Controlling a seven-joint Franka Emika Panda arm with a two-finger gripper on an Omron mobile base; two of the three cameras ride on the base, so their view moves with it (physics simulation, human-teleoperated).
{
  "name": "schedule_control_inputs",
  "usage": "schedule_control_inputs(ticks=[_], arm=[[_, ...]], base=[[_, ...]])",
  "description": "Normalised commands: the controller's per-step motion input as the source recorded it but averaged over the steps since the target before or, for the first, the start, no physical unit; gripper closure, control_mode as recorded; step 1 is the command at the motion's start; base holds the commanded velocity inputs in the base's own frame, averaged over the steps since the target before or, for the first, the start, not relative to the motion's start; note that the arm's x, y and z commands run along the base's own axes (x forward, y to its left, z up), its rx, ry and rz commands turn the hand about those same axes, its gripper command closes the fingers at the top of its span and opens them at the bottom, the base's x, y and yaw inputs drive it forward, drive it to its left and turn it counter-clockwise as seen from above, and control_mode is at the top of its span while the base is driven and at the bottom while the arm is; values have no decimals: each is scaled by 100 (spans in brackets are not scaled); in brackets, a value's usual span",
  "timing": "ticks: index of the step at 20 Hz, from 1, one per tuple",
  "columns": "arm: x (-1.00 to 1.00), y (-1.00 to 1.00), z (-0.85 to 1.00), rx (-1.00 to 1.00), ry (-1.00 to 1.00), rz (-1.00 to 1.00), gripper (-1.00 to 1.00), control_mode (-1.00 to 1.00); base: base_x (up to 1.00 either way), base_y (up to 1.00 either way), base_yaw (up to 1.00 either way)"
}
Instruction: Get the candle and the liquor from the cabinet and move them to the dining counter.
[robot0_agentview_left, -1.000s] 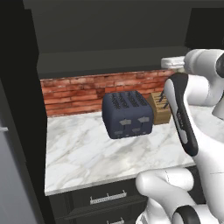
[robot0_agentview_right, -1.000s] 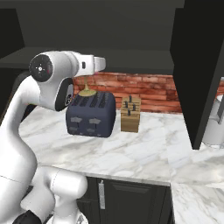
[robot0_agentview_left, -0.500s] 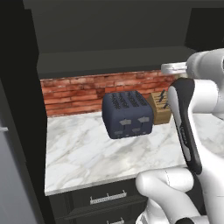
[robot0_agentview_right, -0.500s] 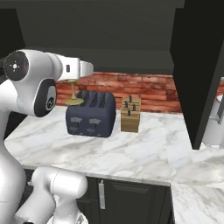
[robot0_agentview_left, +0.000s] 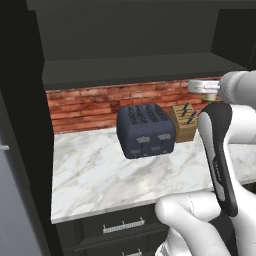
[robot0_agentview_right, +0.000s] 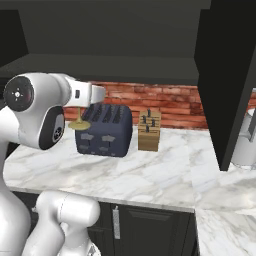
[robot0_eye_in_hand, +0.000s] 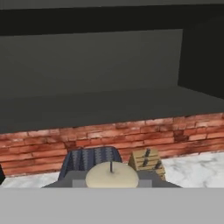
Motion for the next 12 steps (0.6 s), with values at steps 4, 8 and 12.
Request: schedule_control_inputs(ticks=[4,8,12], arm=[[-1,2,-4,0,-5,0,100,-100],[0,0,0,0,0,0,100,-100],[0,4,0,-2,0,0,100,-100]], base=[[0,0,0],[0,0,0],[0,0,0]])
